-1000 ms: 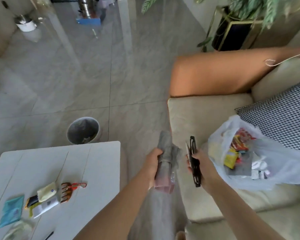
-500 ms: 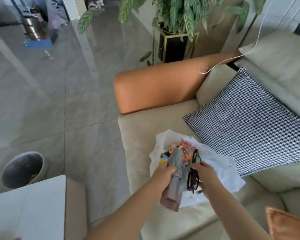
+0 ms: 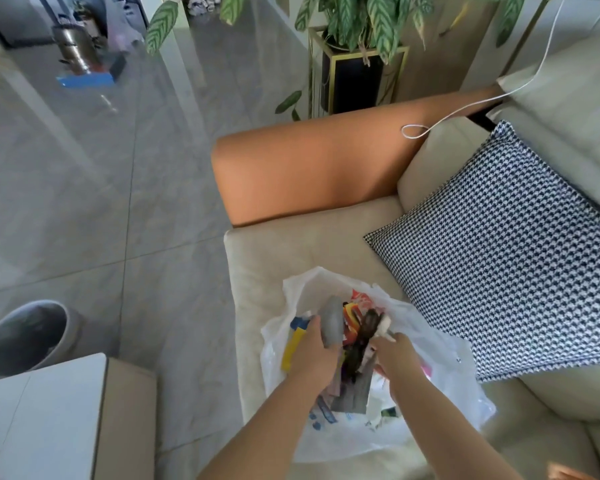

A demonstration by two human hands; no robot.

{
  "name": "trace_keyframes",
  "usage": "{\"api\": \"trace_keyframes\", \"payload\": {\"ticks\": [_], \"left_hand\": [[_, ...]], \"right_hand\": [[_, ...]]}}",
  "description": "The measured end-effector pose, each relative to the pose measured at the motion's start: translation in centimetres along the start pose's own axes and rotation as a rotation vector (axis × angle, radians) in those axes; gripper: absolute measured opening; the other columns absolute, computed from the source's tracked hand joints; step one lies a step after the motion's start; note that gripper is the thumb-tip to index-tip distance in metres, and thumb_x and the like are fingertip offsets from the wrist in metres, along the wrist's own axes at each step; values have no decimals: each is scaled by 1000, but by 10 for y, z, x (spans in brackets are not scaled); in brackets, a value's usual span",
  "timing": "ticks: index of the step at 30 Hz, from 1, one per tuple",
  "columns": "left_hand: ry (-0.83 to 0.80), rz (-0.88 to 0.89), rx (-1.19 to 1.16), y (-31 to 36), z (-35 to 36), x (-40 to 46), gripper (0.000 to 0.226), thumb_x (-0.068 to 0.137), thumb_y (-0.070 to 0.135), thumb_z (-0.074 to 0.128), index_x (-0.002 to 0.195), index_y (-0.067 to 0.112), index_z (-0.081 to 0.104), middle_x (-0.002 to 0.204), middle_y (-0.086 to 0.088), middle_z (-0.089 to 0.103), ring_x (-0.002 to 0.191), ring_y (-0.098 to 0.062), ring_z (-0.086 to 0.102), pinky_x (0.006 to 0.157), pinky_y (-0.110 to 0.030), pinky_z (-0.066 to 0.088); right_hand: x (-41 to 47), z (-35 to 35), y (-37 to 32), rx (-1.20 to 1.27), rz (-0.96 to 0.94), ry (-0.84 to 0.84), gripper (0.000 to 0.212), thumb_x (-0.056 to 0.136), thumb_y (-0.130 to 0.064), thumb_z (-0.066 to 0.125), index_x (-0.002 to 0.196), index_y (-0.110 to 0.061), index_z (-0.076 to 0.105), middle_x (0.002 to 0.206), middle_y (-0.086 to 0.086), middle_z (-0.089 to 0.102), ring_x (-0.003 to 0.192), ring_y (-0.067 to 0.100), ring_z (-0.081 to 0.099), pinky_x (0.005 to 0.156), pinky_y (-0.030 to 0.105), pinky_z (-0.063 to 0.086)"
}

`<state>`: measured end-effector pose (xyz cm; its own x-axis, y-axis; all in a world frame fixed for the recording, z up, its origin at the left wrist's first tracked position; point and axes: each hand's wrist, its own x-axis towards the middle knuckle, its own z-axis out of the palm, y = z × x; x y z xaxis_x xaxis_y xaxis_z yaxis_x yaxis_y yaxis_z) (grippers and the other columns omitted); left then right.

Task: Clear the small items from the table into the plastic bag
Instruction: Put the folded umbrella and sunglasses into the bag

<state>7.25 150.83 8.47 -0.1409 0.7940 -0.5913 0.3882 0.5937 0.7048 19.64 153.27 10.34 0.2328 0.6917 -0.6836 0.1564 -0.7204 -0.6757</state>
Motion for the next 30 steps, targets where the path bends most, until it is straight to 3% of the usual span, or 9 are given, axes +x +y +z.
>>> {"api": "trace_keyframes", "payload": {"ticks": [3,7,10,14,17,19,22,24,30], "left_hand": [[10,22,15,-4,6,-3,55,95,26,49,145,28,29,139,1,49,121,-21,52,98,-32,46],[-11,24,-66,-3,7,-16,33,93,27,51,126,25,52,121,0,61,107,-20,59,95,-38,50],[-31,-56,-155,8,-3,-42,29,92,17,51,120,23,55,120,-6,59,110,-27,59,96,-40,51],[-73,-22,-183,22,-28,-84,29,89,7,49,72,30,56,88,-5,57,101,-33,62,94,-48,51],[-39,30,-169,26,-58,-113,20,89,15,49,89,21,68,96,-9,66,94,-28,64,84,-39,53],[10,66,-118,24,-82,-130,23,90,21,48,101,19,68,108,-9,68,100,-28,66,87,-37,52],[68,64,-95,14,-122,-160,26,89,21,49,110,19,64,114,-8,66,104,-28,64,90,-36,51],[115,63,-57,-1,-151,-181,27,90,23,49,112,23,63,116,-4,65,105,-25,64,90,-35,51],[254,73,249,-71,-234,-248,31,96,25,44,122,26,61,130,3,60,123,-16,52,101,-25,40]], "right_hand": [[0,2,6,-54,-9,2,42,88,-2,47,129,-5,41,96,8,54,98,31,54,96,48,47],[-13,1,8,-127,-65,2,28,84,-4,48,113,-5,50,81,5,56,87,31,55,86,47,47],[-32,2,8,-180,-106,-19,26,86,-5,49,112,-6,49,91,10,58,83,26,52,78,39,43],[-79,4,0,-201,-269,-97,34,92,-6,47,125,-11,47,107,8,54,92,22,52,72,28,45],[-122,13,-13,-305,-454,-145,37,92,-7,51,128,-9,47,103,2,54,90,19,53,78,29,43],[-147,24,-22,-363,-522,-160,36,91,-9,53,127,-9,49,101,-1,54,90,17,52,80,28,40],[-179,48,-30,-493,-591,-186,28,93,-8,49,121,-8,53,91,-4,57,80,13,53,70,15,37],[-202,69,-32,-616,-640,-185,27,93,-10,43,117,-9,55,92,1,62,73,14,52,66,18,37],[-277,140,-20,-836,-734,-324,26,95,-17,47,117,-15,60,117,4,65,110,21,60,89,25,41]]}}
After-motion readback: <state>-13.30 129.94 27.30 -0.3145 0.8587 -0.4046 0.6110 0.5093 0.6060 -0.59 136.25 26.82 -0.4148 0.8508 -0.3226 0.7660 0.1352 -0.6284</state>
